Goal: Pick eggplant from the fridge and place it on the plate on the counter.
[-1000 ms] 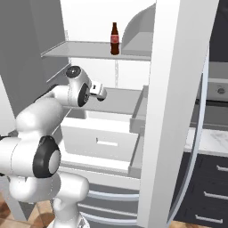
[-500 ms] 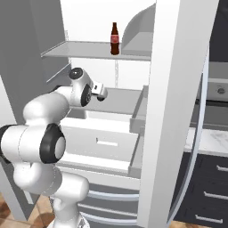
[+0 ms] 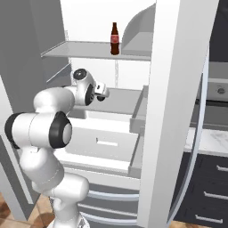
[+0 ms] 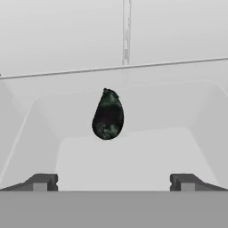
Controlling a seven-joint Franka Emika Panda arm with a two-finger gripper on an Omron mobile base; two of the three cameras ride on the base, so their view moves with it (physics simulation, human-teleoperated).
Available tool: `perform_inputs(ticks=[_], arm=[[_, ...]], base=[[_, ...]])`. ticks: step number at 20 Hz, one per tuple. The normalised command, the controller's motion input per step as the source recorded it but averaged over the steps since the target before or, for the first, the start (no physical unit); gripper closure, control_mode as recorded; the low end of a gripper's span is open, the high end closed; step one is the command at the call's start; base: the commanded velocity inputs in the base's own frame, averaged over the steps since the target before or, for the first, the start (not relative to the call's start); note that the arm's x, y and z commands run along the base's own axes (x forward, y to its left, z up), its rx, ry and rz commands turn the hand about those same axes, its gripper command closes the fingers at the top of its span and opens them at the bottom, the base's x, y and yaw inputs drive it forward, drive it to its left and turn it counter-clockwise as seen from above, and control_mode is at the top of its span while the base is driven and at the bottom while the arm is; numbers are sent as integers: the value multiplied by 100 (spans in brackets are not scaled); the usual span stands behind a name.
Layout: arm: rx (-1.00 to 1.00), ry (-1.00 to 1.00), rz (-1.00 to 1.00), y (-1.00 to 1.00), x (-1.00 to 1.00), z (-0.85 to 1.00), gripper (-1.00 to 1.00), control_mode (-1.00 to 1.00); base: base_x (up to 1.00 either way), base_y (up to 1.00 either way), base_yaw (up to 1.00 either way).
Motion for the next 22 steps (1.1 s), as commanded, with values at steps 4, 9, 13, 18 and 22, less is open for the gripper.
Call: perform_inputs(ticks=[4, 9, 13, 18, 22], arm=[[0, 0, 0, 0, 46, -18, -100, -100], [0, 0, 0, 0, 41, -10, -100, -100], [0, 8, 0, 0, 43, -10, -100, -100], [0, 7, 0, 0, 39, -15, -100, -100], [0, 2, 0, 0, 45, -16, -100, -100]], base=[[0, 0, 0], [0, 0, 0], [0, 0, 0], [0, 0, 0], [0, 0, 0]])
